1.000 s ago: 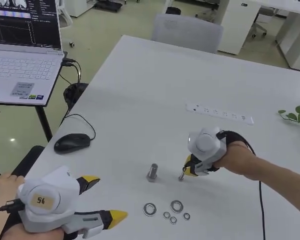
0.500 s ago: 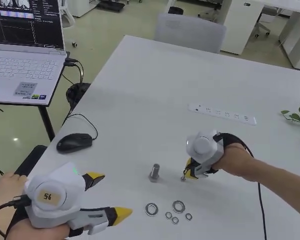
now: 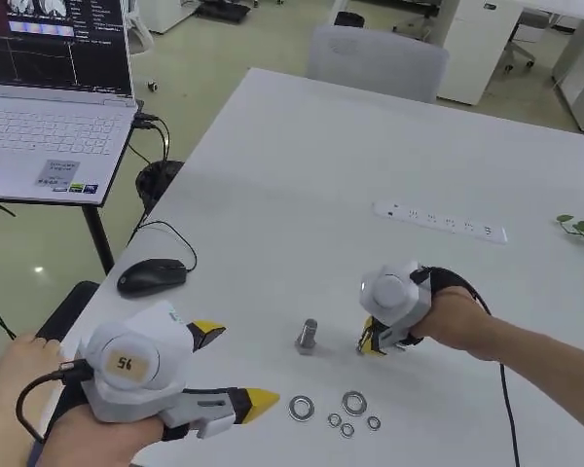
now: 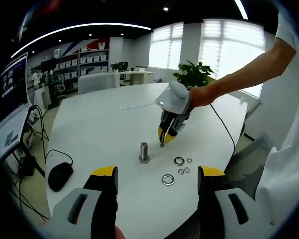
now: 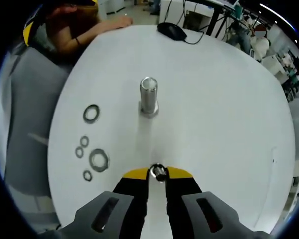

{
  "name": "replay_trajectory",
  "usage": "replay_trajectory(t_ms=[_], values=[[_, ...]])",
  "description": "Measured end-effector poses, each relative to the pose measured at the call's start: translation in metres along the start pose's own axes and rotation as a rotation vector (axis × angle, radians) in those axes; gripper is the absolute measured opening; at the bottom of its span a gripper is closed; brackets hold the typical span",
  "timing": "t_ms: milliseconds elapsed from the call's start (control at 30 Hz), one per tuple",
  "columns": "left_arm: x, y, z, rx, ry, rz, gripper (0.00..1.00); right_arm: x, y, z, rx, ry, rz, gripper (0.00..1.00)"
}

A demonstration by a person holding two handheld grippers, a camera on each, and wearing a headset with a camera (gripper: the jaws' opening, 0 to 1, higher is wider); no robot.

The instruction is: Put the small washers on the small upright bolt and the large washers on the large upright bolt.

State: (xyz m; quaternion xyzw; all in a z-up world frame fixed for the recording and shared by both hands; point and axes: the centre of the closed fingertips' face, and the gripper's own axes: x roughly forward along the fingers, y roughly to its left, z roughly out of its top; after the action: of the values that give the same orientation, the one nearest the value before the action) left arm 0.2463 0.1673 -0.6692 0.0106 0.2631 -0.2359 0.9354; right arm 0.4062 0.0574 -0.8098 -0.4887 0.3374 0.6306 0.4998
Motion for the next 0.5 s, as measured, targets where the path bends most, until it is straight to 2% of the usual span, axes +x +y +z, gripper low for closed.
replay_trajectory(t_ms=[500], values=[[0.010, -0.002, 0.008, -0.001, -0.014, -0.007, 0.64, 0.014, 0.000, -0.007, 0.015, 0.024, 0.017, 0.15]])
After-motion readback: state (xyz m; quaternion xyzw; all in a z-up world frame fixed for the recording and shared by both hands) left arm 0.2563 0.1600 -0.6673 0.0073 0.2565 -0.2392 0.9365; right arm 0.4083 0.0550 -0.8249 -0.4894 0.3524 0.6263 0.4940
